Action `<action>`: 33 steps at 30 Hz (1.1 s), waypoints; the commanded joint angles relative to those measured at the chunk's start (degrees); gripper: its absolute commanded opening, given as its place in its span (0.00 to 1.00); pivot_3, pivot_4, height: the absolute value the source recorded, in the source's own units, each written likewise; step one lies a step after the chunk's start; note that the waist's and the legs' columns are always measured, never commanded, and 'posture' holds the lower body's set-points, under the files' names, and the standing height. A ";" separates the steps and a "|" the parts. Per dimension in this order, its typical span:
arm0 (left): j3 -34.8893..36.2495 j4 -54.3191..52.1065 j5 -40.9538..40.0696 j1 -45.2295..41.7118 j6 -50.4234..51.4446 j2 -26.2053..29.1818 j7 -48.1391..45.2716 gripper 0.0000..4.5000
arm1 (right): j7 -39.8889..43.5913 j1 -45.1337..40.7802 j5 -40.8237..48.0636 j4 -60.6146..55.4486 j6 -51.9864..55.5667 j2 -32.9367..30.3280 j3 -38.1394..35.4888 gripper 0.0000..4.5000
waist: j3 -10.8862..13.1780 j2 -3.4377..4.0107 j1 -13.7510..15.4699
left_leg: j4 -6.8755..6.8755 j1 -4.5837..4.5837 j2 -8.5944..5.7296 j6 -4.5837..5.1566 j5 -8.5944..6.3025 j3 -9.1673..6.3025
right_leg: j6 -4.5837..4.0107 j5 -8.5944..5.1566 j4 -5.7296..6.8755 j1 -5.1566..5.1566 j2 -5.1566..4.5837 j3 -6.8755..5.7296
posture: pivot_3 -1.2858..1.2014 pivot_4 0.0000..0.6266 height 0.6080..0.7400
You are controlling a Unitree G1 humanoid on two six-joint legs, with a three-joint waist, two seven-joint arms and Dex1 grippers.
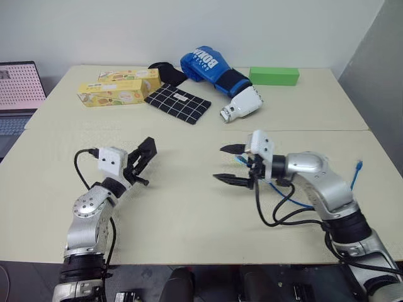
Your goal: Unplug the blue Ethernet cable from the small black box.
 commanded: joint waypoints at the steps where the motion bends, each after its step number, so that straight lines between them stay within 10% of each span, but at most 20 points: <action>1: 1.42 6.38 0.39 -3.07 -4.94 -1.32 1.63 0.17 | -0.24 -1.13 -1.33 -2.71 0.41 -0.02 1.04 0.91 | -0.04 -0.07 0.19 | 0.02 -0.04 0.00 0.00 0.00 -0.04 | 0.00 0.00 -0.03 0.01 0.00 -0.03 | 0.52 0.24 1.00; 6: 1.28 12.03 0.60 -4.79 -6.56 -2.40 2.41 0.17 | 0.22 -0.79 -1.55 -3.51 1.00 -0.35 1.40 0.91 | -0.04 -0.07 0.28 | 0.07 -0.17 0.00 -0.03 0.01 -0.10 | 0.04 0.02 -0.07 -0.02 -0.07 -0.10 | 0.52 0.24 1.00; 19: 2.10 0.36 -1.15 3.99 0.05 -1.25 2.76 0.85 | -2.22 0.50 -1.39 -5.65 4.12 0.32 0.17 0.92 | -0.05 -0.07 -0.32 | 0.04 -0.09 0.07 -0.02 0.01 -0.12 | 0.05 0.03 -0.01 -0.04 -0.05 -0.01 | 0.52 0.24 1.00; 33: 7.55 -27.52 -6.29 16.84 24.05 16.76 -5.99 0.85 | 3.36 8.23 6.22 -6.79 6.58 -11.91 -12.95 0.92 | -0.04 -0.06 0.09 | 0.04 -0.12 0.05 0.00 0.00 -0.15 | 0.05 0.02 -0.01 0.01 -0.02 -0.06 | 0.52 0.24 1.00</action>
